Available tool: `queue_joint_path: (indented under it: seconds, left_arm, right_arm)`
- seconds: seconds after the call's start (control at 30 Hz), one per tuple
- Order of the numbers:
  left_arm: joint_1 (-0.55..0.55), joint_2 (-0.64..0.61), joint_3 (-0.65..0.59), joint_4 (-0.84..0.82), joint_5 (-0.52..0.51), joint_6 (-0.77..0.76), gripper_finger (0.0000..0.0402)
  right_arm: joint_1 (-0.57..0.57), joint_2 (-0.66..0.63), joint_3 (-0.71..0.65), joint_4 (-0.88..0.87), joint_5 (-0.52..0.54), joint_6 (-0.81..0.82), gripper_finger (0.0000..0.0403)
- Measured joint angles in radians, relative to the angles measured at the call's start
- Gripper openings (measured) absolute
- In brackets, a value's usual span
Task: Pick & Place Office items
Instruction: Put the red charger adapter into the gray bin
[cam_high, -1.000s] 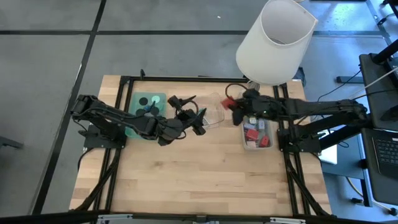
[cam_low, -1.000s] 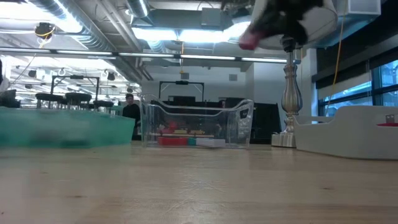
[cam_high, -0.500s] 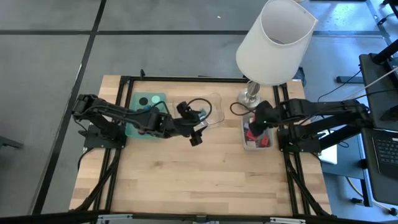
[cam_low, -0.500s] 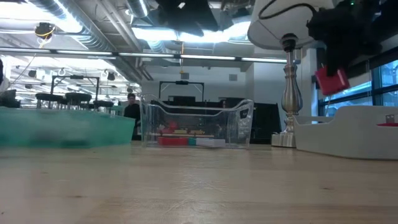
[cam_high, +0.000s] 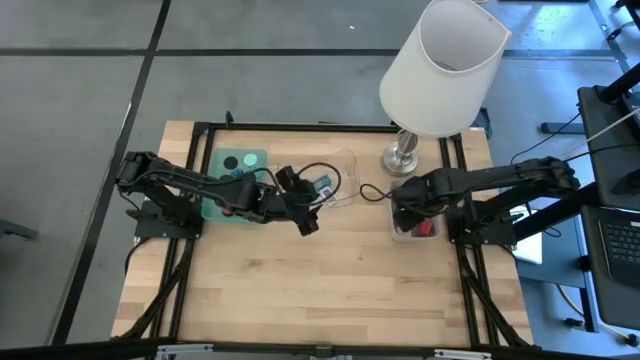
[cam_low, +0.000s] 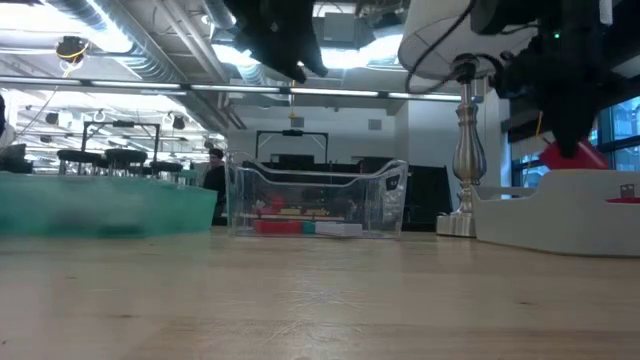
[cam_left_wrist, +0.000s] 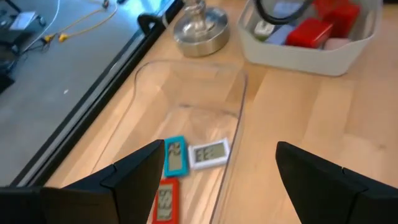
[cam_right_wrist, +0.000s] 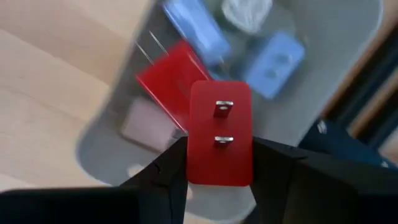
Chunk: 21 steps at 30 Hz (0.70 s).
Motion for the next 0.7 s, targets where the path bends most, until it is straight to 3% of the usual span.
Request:
queue_joint_path:
  seconds: [0.2,0.7]
  left_arm:
    - [0.000,0.000,0.000,-0.055,-0.057,-0.044,0.0304]
    - [0.000,0.000,0.000,-0.059,-0.074,-0.041,0.0304]
  right_arm:
    - [0.000,0.065,0.000,-0.046,-0.037,0.002,0.0128]
    - [-0.001,0.209,-0.001,-0.044,0.039,-0.075,0.0132]
